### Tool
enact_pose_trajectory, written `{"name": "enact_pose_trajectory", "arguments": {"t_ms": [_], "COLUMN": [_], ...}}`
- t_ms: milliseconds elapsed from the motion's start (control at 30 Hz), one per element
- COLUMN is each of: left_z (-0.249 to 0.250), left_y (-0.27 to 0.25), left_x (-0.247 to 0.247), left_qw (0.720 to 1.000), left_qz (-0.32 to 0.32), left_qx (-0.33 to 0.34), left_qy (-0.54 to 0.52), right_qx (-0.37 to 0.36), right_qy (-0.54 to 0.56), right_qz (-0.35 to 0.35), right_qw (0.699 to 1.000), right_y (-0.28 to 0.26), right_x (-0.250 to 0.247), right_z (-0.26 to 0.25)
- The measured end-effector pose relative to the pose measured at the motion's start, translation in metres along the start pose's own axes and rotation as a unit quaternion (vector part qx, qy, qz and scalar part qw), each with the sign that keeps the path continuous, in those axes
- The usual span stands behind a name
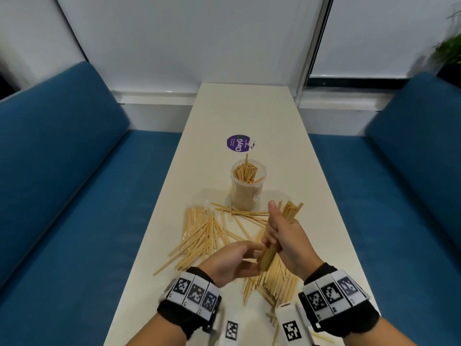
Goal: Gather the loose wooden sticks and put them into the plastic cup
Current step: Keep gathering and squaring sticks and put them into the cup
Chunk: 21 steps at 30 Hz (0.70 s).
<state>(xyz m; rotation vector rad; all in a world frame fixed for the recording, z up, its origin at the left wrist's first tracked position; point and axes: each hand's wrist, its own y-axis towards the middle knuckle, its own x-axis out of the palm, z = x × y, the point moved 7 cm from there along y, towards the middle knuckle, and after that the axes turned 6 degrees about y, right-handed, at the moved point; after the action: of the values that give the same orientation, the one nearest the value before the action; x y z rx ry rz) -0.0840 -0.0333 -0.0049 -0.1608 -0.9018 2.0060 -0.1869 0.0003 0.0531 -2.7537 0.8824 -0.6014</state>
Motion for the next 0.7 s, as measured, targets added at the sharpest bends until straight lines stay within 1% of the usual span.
{"name": "enact_pose_trajectory", "arguments": {"t_ms": [33,67,100,167,233,267,367,500,600,700], "left_z": [-0.002,-0.002,-0.002,-0.005,-0.01,-0.011,-0.014,-0.027,-0.029,-0.026], "left_y": [0.0,0.002,0.003,0.006,0.01,0.013,0.026,0.04,0.041,0.04], "left_x": [-0.017,-0.039,-0.06,-0.098,-0.122,-0.128,-0.136,-0.134,-0.135,-0.132], "left_qw": [0.986,0.947,0.911,0.862,0.817,0.797,0.761,0.73,0.709,0.694], "left_qz": [0.056,0.12,0.18,0.264,0.304,0.317,0.35,0.353,0.389,0.398], "left_qx": [-0.002,0.008,0.012,-0.009,-0.048,-0.053,-0.043,-0.052,-0.03,-0.013], "left_qy": [0.158,0.297,0.372,0.432,0.488,0.512,0.544,0.583,0.587,0.6], "right_qx": [0.012,0.023,0.035,0.067,0.121,0.152,0.226,0.298,0.326,0.34], "right_qy": [0.01,0.021,0.028,0.035,0.046,0.051,0.036,0.024,0.017,0.027], "right_qz": [0.019,0.038,0.059,0.093,0.118,0.127,0.127,0.122,0.116,0.097], "right_qw": [1.0,0.999,0.997,0.993,0.984,0.979,0.965,0.947,0.938,0.935], "right_y": [0.001,0.003,0.005,0.011,0.016,0.017,0.016,0.011,0.008,0.007], "right_x": [-0.005,-0.011,-0.019,-0.034,-0.046,-0.05,-0.053,-0.054,-0.055,-0.052], "right_z": [0.004,0.007,0.01,0.021,0.037,0.047,0.072,0.098,0.111,0.12]}}
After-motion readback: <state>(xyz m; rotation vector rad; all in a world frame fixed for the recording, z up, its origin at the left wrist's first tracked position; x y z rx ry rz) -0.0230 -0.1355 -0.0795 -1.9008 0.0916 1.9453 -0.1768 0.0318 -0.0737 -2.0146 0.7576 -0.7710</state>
